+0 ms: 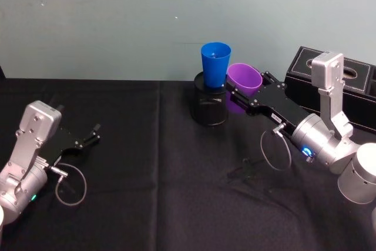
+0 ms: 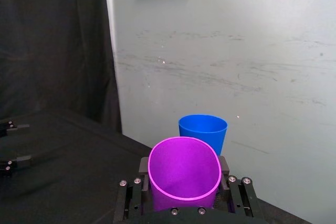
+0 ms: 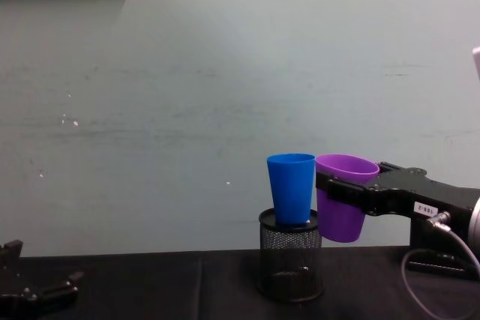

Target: Pick up one cup with a gripper and tap it against the other cup.

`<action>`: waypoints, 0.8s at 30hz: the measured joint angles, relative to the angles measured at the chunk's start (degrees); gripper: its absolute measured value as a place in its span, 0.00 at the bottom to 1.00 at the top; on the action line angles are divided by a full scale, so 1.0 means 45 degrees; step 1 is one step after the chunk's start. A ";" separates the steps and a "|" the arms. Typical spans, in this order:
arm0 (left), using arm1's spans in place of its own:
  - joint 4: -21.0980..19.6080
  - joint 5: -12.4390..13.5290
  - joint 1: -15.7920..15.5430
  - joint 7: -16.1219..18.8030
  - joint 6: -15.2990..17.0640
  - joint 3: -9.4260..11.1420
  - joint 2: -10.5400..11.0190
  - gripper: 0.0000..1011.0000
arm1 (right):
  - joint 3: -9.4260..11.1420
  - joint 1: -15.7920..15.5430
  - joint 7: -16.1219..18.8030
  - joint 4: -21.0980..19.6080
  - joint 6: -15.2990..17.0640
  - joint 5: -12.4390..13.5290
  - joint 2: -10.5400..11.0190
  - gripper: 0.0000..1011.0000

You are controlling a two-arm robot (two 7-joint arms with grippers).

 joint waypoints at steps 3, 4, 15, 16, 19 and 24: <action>0.0000 0.0000 0.0000 0.0000 0.0000 0.0000 0.0000 1.00 | 0.0000 0.0003 0.0000 0.0003 -0.0003 -0.0002 0.0000 0.73; 0.0000 -0.0001 0.0000 0.0000 -0.0001 0.0000 0.0000 1.00 | 0.0000 0.0004 0.0001 0.0005 -0.0004 -0.0002 0.0000 0.72; 0.0000 -0.0001 0.0000 0.0000 0.0000 0.0000 0.0000 1.00 | 0.0000 0.0007 0.0006 0.0006 -0.0004 -0.0002 0.0000 0.72; 0.0000 -0.0001 0.0000 0.0000 0.0000 0.0000 0.0000 1.00 | 0.0000 0.0007 0.0006 0.0006 -0.0004 -0.0002 -0.0001 0.72; 0.0000 -0.0001 0.0000 0.0000 0.0000 0.0000 0.0000 1.00 | 0.0000 0.0007 0.0006 0.0006 -0.0004 -0.0003 -0.0001 0.73; 0.0001 -0.0001 0.0000 0.0000 0.0000 0.0000 0.0000 1.00 | 0.0000 0.0007 0.0006 0.0006 -0.0004 -0.0002 0.0000 0.72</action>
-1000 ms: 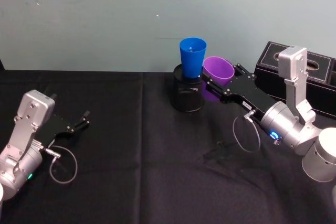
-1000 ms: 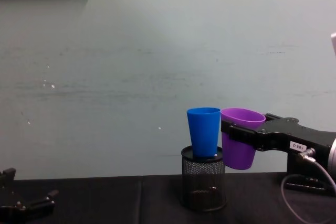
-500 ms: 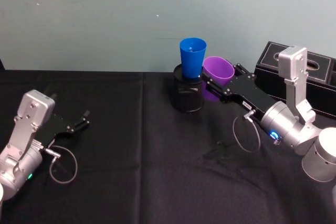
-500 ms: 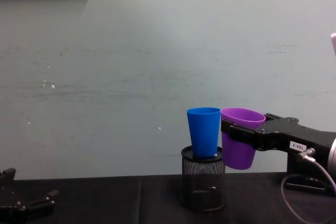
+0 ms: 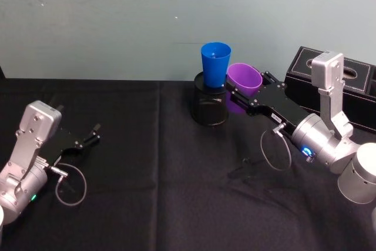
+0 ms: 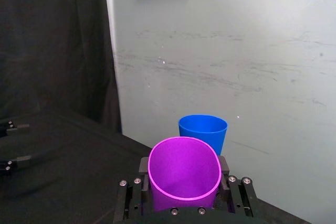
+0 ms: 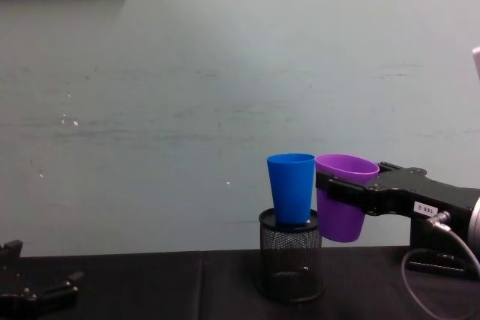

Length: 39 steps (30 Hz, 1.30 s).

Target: Pick up one cup with a gripper and tap it against the other cup.

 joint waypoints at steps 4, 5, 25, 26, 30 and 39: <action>0.0000 0.0000 0.0000 0.0000 0.0000 0.0000 0.0000 1.00 | 0.0000 0.0000 -0.0001 0.0000 0.0000 0.0000 0.0000 0.72; 0.0000 0.0000 0.0000 0.0000 0.0000 -0.0001 0.0000 1.00 | 0.0000 0.0000 -0.0001 0.0000 0.0000 0.0000 0.0000 0.72; -0.0001 0.0000 0.0000 0.0000 0.0000 0.0000 0.0000 1.00 | -0.0068 -0.0348 -0.0009 -0.0706 0.0708 0.0215 0.0318 0.72; -0.0001 0.0000 0.0001 0.0000 0.0000 0.0000 0.0000 1.00 | -0.0079 -0.0392 -0.0016 -0.0818 0.0773 0.0248 0.0366 0.72; 0.0000 0.0000 0.0000 0.0000 0.0000 0.0000 0.0000 1.00 | -0.0101 -0.0506 -0.0022 -0.1054 0.0889 0.0322 0.0474 0.73; -0.0001 0.0000 0.0000 0.0000 -0.0001 0.0000 0.0000 1.00 | -0.0168 -0.0873 0.0010 -0.1599 0.1114 0.0566 0.0751 0.72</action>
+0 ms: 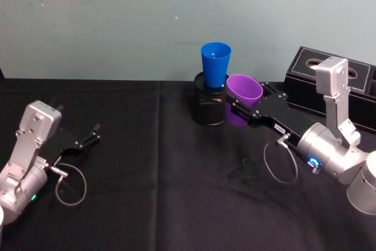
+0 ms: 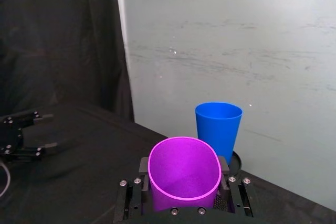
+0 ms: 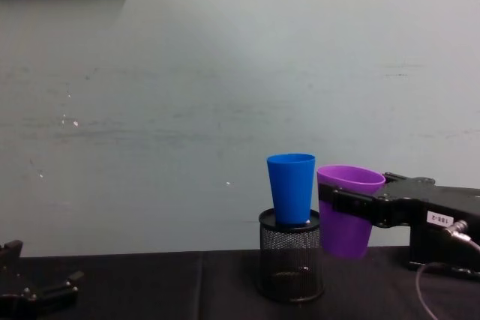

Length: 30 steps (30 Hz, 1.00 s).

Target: Pick up one cup with a gripper and tap it against the other cup.

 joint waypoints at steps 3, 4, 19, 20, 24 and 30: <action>0.0000 0.0000 0.0000 0.0000 0.0000 0.0000 0.0000 1.00 | -0.0046 -0.0169 0.0002 -0.0215 0.0052 0.0053 0.0092 0.72; 0.0000 -0.0001 0.0000 0.0000 0.0000 0.0000 0.0000 1.00 | -0.0053 -0.0204 -0.0010 -0.0256 0.0054 0.0056 0.0105 0.73; 0.0000 0.0000 0.0000 0.0000 0.0000 0.0000 0.0000 1.00 | -0.0169 -0.0957 -0.0440 -0.1208 0.0206 -0.0071 0.0419 0.72; 0.0000 0.0000 0.0000 0.0000 0.0001 0.0000 0.0001 1.00 | -0.0187 -0.1046 -0.0476 -0.1309 0.0229 -0.0121 0.0465 0.72; 0.0000 0.0000 0.0000 0.0000 0.0000 0.0000 0.0000 1.00 | -0.0240 -0.1158 -0.0572 -0.1443 0.0254 -0.0309 0.0530 0.72; 0.0000 0.0000 0.0000 0.0000 0.0000 0.0000 0.0000 1.00 | -0.0256 -0.1192 -0.0605 -0.1509 0.0272 -0.0370 0.0524 0.72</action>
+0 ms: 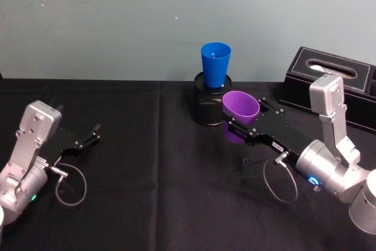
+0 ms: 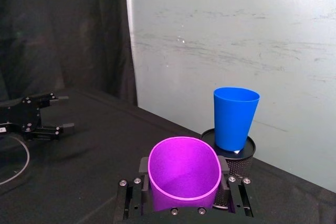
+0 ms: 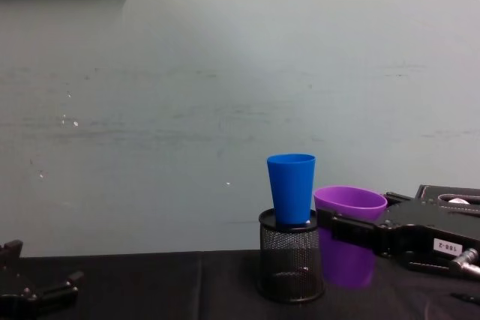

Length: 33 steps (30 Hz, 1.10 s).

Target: Pick up one cup with a gripper and tap it against the other cup.

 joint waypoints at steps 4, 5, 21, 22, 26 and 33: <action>0.0000 0.0000 0.0000 0.0000 0.0000 0.0000 0.0000 1.00 | 0.0000 -0.0004 -0.0003 0.0000 0.0001 -0.0003 0.0001 0.72; 0.0000 0.0000 0.0000 0.0000 0.0000 0.0000 0.0000 1.00 | 0.0000 -0.0006 -0.0004 -0.0001 0.0001 -0.0005 0.0002 0.72; 0.0000 0.0000 0.0000 0.0000 0.0000 0.0000 0.0000 1.00 | 0.0043 -0.0054 -0.0010 -0.0020 0.0010 -0.0014 0.0033 0.72; 0.0000 0.0000 -0.0001 0.0000 0.0000 0.0000 0.0000 1.00 | 0.0052 -0.0070 -0.0011 -0.0032 0.0012 -0.0014 0.0040 0.72; 0.0000 0.0000 0.0000 0.0000 0.0000 -0.0001 0.0000 1.00 | 0.0111 -0.0195 -0.0018 -0.0128 0.0023 -0.0012 0.0110 0.73; 0.0000 0.0000 0.0000 0.0000 0.0001 -0.0001 0.0000 1.00 | 0.0253 -0.0404 -0.0037 -0.0307 0.0040 0.0006 0.0241 0.72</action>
